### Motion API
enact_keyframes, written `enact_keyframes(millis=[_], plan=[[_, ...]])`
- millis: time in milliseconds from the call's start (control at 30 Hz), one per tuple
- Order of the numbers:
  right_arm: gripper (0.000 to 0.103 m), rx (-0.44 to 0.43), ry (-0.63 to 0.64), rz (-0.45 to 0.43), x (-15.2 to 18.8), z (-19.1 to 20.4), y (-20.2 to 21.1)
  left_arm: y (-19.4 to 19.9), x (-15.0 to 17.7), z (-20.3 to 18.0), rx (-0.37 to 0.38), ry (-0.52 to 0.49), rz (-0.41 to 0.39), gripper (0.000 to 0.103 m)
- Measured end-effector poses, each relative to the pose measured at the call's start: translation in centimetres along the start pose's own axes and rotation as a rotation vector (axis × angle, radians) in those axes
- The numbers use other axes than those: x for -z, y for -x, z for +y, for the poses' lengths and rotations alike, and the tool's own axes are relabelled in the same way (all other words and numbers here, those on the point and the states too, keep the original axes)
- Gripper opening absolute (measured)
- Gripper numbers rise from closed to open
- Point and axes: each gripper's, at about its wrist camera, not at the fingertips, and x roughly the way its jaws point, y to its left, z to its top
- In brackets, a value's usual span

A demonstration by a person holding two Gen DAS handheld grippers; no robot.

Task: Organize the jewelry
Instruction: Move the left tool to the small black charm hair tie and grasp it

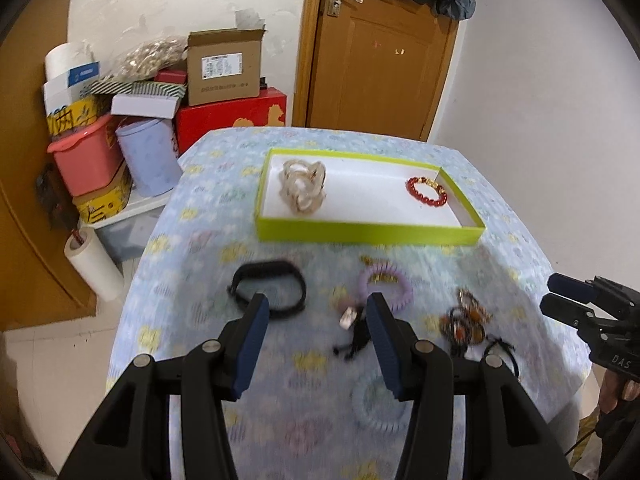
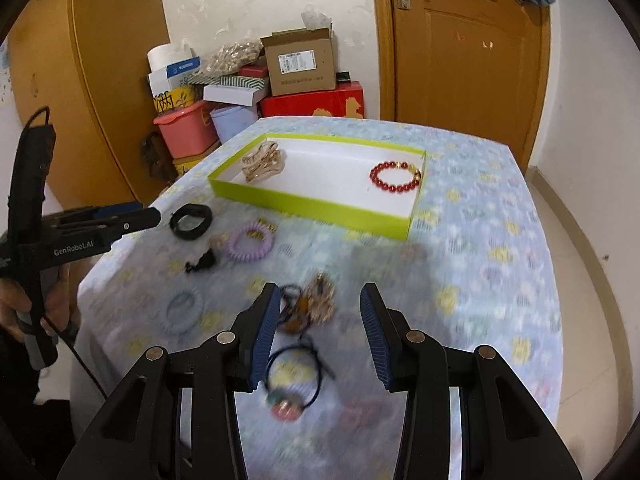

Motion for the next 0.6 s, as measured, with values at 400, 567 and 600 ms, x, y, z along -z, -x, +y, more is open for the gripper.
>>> enact_keyframes(millis=[400, 567, 600], plan=[[0.043, -0.039, -0.031, 0.055, 2.8, 0.7, 0.3, 1.1, 3.1, 0.0, -0.010, 0.018, 0.022, 0.053], [0.043, -0.043, -0.025, 0.074, 3.2, 0.8, -0.2, 1.0, 3.4, -0.4, 0.023, 0.016, 0.026, 0.053], [0.043, -0.043, -0.027, 0.077, 3.3, 0.8, -0.3, 0.9, 3.4, -0.5, 0.032, 0.012, 0.028, 0.053]])
